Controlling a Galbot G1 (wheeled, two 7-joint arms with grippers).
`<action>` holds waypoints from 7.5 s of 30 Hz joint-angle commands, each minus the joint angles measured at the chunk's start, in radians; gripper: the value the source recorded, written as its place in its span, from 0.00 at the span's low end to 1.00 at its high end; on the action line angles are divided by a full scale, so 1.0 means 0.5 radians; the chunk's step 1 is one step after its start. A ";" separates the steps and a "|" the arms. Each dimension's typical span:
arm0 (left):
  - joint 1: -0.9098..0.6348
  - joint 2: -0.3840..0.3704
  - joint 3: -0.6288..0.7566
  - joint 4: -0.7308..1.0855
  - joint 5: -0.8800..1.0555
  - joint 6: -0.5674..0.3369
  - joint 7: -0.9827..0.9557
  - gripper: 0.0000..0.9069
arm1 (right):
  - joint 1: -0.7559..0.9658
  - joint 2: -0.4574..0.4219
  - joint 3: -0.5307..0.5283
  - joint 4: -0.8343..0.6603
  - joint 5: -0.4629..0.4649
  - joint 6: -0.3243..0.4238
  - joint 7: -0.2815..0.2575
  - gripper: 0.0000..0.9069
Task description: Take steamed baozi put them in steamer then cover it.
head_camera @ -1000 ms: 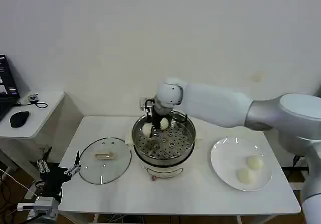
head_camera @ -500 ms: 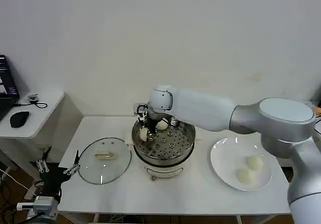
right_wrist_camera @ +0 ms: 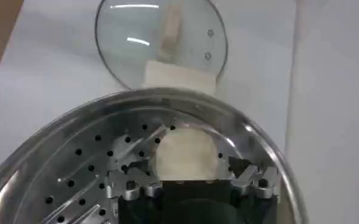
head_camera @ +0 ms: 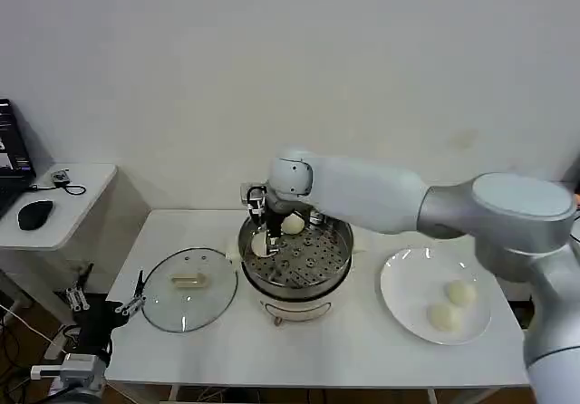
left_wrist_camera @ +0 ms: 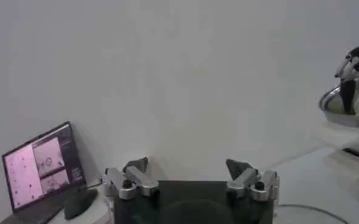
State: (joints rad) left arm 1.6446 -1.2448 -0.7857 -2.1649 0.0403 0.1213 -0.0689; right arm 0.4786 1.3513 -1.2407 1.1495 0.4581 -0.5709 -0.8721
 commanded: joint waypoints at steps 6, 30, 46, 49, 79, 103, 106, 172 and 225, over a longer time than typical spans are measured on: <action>-0.028 0.048 0.058 0.037 0.000 0.008 0.012 1.00 | 0.528 -0.988 0.005 0.676 -0.050 0.180 -0.217 1.00; -0.053 0.107 0.120 0.073 0.036 0.026 0.026 1.00 | -1.207 -2.198 1.155 0.894 -1.106 0.850 -0.582 1.00; -0.011 0.082 0.076 0.041 0.052 0.029 0.030 1.00 | -1.548 -1.879 1.359 0.667 -1.321 0.871 -0.519 1.00; -0.002 0.073 0.064 0.037 0.052 0.029 0.029 1.00 | -1.532 -1.824 1.330 0.621 -1.348 0.862 -0.515 1.00; 0.005 0.047 0.056 0.018 0.069 0.035 0.031 1.00 | -1.562 -1.711 1.313 0.529 -1.390 0.756 -0.493 0.78; -0.009 0.058 0.065 0.017 0.073 0.040 0.031 1.00 | -0.189 -1.400 0.843 0.393 -0.975 0.758 -0.598 0.73; -0.008 0.061 0.060 0.014 0.072 0.040 0.031 1.00 | -0.011 -1.277 0.726 0.392 -0.923 0.741 -0.590 0.73; 0.054 0.003 -0.064 -0.057 0.054 0.040 0.033 1.00 | -0.151 -0.518 0.298 0.524 -0.873 1.061 -0.530 1.00; 0.029 0.088 0.056 -0.095 0.074 0.061 0.043 1.00 | -1.766 -1.730 1.791 0.248 -1.557 0.921 -0.437 1.00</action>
State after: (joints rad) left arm 1.6570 -1.1996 -0.7569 -2.2085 0.0752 0.1516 -0.0474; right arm -0.3179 0.4406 -0.4111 1.3576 -0.2664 -0.1197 -1.0976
